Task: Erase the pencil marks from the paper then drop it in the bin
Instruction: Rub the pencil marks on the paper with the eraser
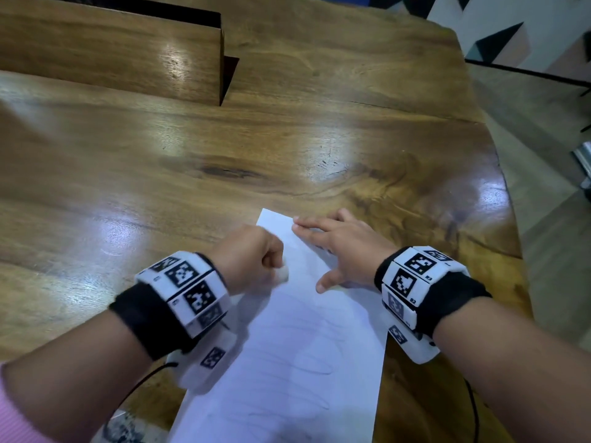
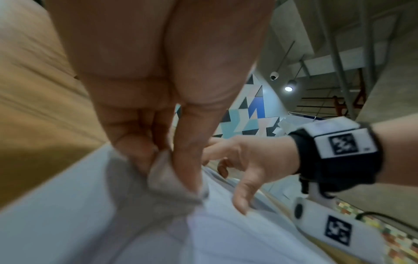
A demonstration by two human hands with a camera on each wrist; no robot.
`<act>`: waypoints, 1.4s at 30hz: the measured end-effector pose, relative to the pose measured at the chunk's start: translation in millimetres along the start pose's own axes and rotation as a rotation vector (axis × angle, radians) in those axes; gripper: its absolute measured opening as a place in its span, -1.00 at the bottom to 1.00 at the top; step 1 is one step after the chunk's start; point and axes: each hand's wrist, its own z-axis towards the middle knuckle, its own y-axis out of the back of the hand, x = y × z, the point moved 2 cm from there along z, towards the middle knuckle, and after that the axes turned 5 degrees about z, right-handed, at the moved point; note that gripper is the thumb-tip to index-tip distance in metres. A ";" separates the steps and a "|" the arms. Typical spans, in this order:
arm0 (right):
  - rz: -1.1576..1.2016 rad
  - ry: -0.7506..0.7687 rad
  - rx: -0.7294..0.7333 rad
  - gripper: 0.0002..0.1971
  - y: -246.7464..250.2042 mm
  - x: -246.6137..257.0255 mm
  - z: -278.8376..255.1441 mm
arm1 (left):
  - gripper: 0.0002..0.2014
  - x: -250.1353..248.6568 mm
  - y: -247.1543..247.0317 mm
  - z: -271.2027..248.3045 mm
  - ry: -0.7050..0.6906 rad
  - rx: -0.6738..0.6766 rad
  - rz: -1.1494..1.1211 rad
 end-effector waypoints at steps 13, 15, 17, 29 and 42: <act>-0.003 -0.004 0.008 0.01 -1.6 -0.2 0.7 | -0.70 2.6 2.9 -3.8 -0.076 0.133 0.070; 0.004 -0.005 0.003 0.01 -0.6 0.0 0.5 | -0.78 0.2 12.3 9.0 -0.046 0.045 0.060; 0.013 -0.012 0.008 0.00 -0.4 0.2 0.6 | -0.91 -5.0 18.2 26.2 -0.017 -0.094 0.041; 0.021 -0.021 -0.006 0.01 -0.3 2.7 -0.2 | -0.87 -4.2 14.4 21.1 -0.013 -0.154 0.046; 0.009 -0.014 0.000 0.01 -1.8 0.9 1.2 | -0.91 5.8 20.6 10.4 0.016 -0.144 0.027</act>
